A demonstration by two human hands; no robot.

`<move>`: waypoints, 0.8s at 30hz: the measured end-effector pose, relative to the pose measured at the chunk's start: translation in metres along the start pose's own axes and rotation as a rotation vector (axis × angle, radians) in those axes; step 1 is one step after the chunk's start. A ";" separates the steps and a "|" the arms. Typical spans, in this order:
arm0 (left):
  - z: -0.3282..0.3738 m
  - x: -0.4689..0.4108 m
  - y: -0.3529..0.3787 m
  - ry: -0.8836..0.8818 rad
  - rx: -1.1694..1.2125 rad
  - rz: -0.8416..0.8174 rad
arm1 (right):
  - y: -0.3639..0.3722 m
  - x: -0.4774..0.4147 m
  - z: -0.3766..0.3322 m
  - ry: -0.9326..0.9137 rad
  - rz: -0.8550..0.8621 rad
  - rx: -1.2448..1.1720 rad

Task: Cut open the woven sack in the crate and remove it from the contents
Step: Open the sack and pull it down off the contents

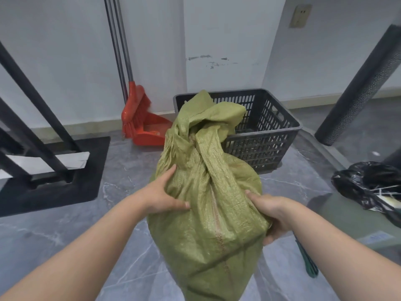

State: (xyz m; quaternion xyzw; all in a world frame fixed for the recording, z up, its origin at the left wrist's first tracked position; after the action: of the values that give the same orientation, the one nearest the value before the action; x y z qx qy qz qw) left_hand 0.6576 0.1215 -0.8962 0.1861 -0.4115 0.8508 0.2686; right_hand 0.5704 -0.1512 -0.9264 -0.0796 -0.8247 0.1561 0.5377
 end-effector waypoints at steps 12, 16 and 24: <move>0.039 -0.003 -0.005 0.250 0.190 0.167 | -0.006 0.010 -0.025 -0.288 0.415 -0.446; 0.079 0.012 -0.030 0.223 0.273 0.248 | -0.030 0.057 -0.048 -0.209 0.321 -0.748; 0.189 0.029 -0.091 0.087 0.261 0.249 | -0.115 0.156 -0.111 -0.186 0.103 -1.057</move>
State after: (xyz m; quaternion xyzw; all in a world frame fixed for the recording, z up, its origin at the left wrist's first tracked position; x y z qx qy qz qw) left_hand 0.7081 0.0264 -0.7144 0.1297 -0.3055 0.9310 0.1522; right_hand 0.6119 -0.1937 -0.7112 -0.3656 -0.8300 -0.2474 0.3408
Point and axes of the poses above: each hand's wrist, its own x-axis away from the middle knuckle, its own y-axis out of the palm, z = x × y, the point moved 1 cm from there along -x, towards the middle knuckle, and after that the axes turned 3 degrees about -x, right-handed, at the moved point
